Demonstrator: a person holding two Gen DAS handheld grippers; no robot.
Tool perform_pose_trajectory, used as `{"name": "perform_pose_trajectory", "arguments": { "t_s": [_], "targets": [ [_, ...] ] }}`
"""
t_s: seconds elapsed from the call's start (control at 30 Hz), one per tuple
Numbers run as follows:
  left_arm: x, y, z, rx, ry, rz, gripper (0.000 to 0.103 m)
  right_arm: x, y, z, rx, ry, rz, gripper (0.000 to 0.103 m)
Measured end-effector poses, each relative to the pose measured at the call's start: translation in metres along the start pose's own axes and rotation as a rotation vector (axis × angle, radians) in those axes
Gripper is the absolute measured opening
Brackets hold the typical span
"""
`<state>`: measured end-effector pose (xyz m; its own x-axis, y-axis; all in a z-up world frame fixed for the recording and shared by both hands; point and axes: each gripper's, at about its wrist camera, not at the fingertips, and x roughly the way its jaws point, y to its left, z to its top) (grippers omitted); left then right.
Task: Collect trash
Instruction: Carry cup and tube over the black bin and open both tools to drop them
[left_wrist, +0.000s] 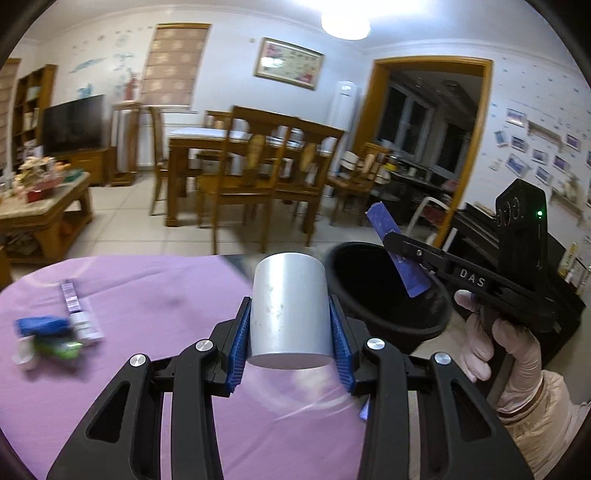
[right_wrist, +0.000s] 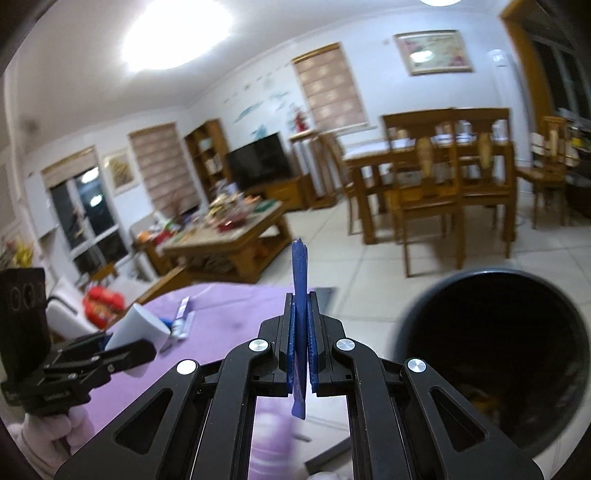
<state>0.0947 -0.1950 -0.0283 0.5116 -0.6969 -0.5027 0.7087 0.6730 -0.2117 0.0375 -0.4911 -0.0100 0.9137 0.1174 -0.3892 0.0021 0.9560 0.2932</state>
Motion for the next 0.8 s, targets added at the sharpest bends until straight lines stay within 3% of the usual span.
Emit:
{"name": "perform_pose_trajectory", "arguments": {
  "t_s": [0.37, 0.67, 0.8],
  "targets": [
    [0.098, -0.094, 0.009, 0.059, 0.065, -0.139, 0.039, -0.065, -0.156, -0.012, 0.164, -0.079, -0.144, 0.007],
    [0.151, -0.129, 0.005, 0.089, 0.122, -0.159, 0.039, -0.074, -0.214, -0.031, 0.219, -0.089, -0.159, 0.007],
    [0.16, -0.136, 0.001, 0.1, 0.14, -0.149, 0.039, -0.066, -0.218, -0.037, 0.232, -0.083, -0.155, 0.007]
  ]
}}
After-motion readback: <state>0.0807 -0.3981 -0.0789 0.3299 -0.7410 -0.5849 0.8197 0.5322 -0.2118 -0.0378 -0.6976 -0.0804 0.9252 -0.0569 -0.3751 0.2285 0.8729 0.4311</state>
